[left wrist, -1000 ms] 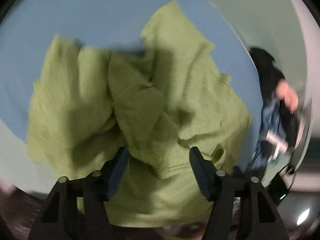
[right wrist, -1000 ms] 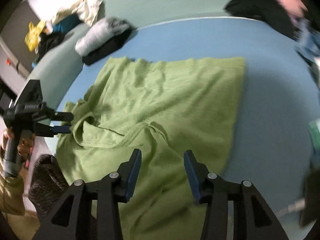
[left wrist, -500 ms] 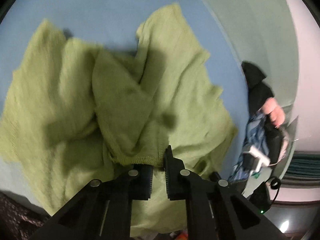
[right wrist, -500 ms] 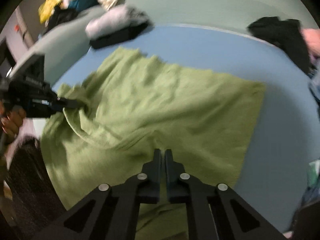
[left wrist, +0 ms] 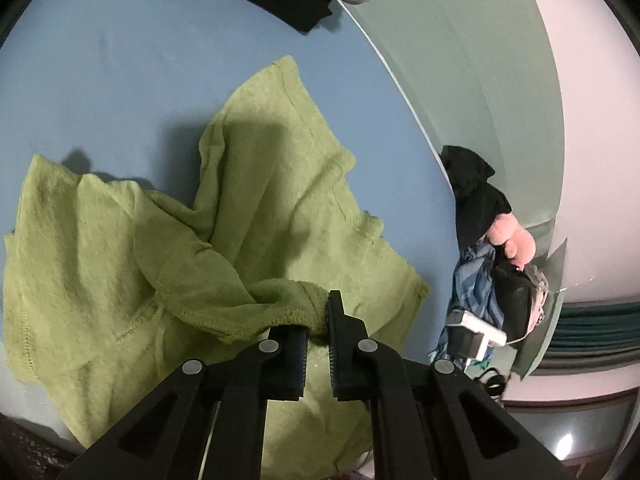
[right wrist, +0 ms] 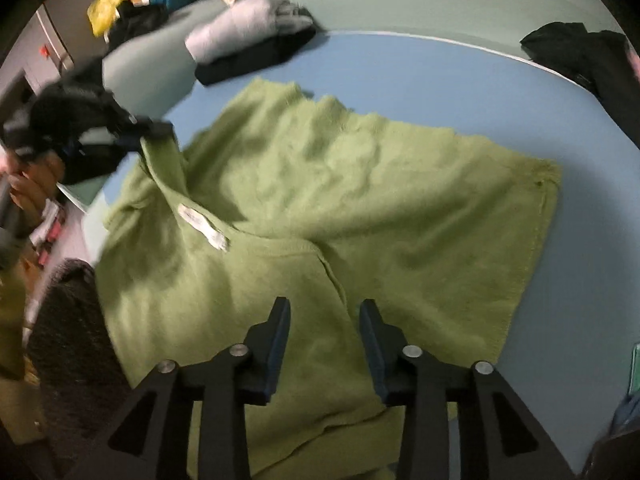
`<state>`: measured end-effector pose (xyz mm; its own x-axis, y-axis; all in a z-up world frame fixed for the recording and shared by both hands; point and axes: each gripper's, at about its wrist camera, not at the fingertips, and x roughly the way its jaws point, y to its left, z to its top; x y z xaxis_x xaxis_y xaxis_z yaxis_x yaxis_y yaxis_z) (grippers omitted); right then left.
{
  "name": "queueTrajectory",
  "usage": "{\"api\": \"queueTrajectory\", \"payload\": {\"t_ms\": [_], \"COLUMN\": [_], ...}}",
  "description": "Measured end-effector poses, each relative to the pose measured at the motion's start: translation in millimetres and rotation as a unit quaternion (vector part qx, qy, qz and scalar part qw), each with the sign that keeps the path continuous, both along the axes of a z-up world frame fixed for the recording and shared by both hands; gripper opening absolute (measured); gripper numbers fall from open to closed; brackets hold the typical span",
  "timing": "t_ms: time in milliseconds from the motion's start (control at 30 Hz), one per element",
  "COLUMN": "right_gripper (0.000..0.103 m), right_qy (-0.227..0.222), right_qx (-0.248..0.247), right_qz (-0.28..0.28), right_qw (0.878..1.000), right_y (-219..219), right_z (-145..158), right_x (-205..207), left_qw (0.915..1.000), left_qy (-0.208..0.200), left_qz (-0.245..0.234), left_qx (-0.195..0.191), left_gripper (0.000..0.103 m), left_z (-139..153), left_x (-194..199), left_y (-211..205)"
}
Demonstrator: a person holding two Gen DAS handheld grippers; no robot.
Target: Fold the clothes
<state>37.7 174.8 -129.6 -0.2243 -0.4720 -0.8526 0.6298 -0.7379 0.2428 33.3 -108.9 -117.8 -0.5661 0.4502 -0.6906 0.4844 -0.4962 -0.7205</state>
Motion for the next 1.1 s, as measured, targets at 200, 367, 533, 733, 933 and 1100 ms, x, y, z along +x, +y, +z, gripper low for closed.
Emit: {"api": "queueTrajectory", "payload": {"t_ms": [200, 367, 533, 733, 933, 1100], "right_gripper": [0.002, 0.002, 0.002, 0.016, 0.051, 0.046], "right_qy": [0.048, 0.120, 0.113, 0.053, 0.029, -0.153], "right_qx": [-0.017, -0.053, -0.006, 0.032, -0.102, -0.272], "right_qz": [0.000, -0.072, -0.123, -0.185, -0.236, -0.238], "right_qw": [0.999, 0.989, 0.986, 0.981, 0.966, 0.920], "right_y": [5.3, 30.1, 27.7, 28.8, 85.3, 104.8], "right_z": [25.4, 75.7, 56.9, 4.5, 52.6, 18.9], "right_x": [10.3, -24.2, -84.0, -115.8, -38.7, 56.3], "left_qw": [0.9999, 0.9991, 0.9968, 0.9961, 0.9936, 0.9945], "left_qy": [0.009, 0.033, 0.026, -0.004, 0.093, 0.055], "left_qz": [0.001, 0.014, 0.021, 0.002, 0.003, 0.041], "left_qx": [-0.007, -0.023, -0.072, -0.089, -0.064, -0.078], "left_gripper": [0.008, 0.008, 0.008, 0.015, 0.075, 0.073], "left_z": [6.4, 22.6, 14.4, -24.3, 14.4, 17.2], "left_x": [-2.1, -37.0, -99.9, -151.3, -72.1, 36.1], "left_y": [-5.3, -14.2, -17.3, -18.4, -35.3, -38.3]}}
